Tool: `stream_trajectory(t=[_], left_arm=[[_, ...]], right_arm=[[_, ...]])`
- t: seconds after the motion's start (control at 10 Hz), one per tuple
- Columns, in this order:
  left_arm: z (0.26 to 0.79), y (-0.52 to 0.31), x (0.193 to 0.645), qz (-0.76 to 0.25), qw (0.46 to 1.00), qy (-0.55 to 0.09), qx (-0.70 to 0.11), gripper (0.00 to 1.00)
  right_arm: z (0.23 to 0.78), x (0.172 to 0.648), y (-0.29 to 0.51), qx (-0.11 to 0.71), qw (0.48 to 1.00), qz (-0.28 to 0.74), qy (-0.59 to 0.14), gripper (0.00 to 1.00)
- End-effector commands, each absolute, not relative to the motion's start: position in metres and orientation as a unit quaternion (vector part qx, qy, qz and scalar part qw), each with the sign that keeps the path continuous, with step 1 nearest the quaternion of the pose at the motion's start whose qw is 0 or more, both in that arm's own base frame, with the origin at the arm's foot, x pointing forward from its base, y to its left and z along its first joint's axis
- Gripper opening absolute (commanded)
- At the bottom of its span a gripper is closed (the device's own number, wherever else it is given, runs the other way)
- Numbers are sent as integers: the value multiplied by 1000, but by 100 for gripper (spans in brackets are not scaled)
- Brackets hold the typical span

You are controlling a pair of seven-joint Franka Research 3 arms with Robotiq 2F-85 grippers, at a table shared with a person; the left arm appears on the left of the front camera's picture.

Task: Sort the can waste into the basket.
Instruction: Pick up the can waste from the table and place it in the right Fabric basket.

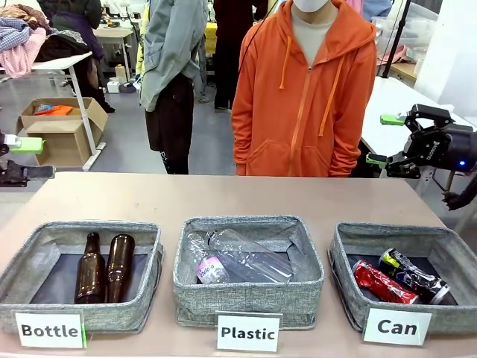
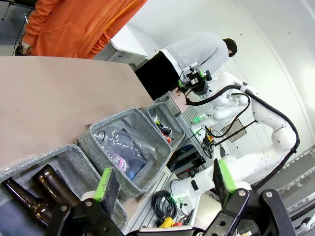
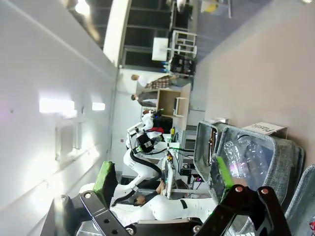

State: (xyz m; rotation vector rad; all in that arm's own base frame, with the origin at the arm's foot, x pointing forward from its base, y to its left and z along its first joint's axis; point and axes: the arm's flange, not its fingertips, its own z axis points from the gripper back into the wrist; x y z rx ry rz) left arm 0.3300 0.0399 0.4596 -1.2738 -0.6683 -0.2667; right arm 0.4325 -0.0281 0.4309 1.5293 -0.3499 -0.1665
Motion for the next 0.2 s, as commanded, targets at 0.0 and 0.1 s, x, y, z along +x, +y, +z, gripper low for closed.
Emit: stream_trajectory(t=[0.0, 0.1], left_arm=[[461, 39, 326, -116, 742, -304, -586, 100], [461, 39, 326, -116, 742, -304, -586, 100]], right_arm=[[432, 431, -26, 693, 697, -74, -166, 100], [432, 431, -26, 693, 697, -74, -166, 100]])
